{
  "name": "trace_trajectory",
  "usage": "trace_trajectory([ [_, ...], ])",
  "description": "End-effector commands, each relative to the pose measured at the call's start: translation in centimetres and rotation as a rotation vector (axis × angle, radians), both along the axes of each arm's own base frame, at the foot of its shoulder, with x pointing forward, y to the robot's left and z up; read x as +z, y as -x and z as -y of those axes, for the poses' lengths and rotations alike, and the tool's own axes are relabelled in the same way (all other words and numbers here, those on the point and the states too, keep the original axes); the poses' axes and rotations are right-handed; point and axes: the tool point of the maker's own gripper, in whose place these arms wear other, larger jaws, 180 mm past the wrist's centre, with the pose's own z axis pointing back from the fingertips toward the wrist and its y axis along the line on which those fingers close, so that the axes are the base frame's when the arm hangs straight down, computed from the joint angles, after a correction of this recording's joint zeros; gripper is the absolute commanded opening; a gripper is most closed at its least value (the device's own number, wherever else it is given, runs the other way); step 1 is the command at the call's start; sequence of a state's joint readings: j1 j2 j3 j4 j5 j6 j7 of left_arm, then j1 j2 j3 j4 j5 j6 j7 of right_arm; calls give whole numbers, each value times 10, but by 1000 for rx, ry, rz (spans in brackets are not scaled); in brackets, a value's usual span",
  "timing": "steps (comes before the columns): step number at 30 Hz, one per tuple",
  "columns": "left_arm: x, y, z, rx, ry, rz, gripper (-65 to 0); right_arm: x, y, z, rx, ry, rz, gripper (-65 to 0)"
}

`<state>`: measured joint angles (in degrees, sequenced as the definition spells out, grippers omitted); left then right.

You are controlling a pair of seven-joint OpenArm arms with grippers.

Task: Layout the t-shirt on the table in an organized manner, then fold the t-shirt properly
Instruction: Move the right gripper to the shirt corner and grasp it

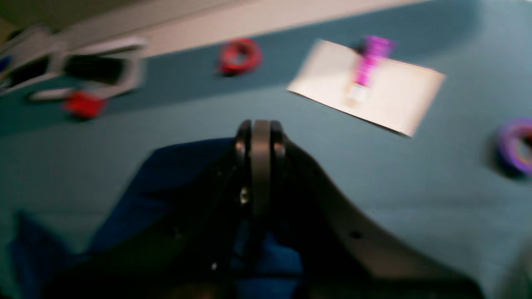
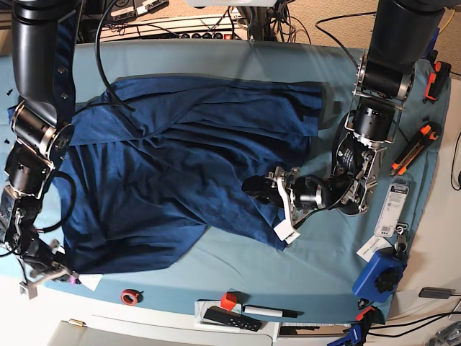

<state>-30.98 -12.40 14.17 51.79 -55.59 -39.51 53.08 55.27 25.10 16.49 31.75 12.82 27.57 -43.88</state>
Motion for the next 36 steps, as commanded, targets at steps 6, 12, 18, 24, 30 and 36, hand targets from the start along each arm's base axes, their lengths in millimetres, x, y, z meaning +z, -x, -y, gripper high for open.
trace_trajectory([
  [6,17,-10,3,8,41,43,-359,35,5,52,-137,89,39,-650],
  [12,11,-5,3,19,53,32,-359,40,14,74,-182,107,37,-650],
  [18,16,-16,1,35,31,82,-359,38,15,72,-176,100,26,-650],
  [24,3,-27,-8,59,-82,166,-359,37,12,67,-169,96,27,-445],
  [30,-2,-45,-23,116,-189,237,-359,37,12,67,-170,96,27,-438],
  [36,0,-46,-23,116,-192,241,-359,36,13,67,-169,95,24,-438],
])
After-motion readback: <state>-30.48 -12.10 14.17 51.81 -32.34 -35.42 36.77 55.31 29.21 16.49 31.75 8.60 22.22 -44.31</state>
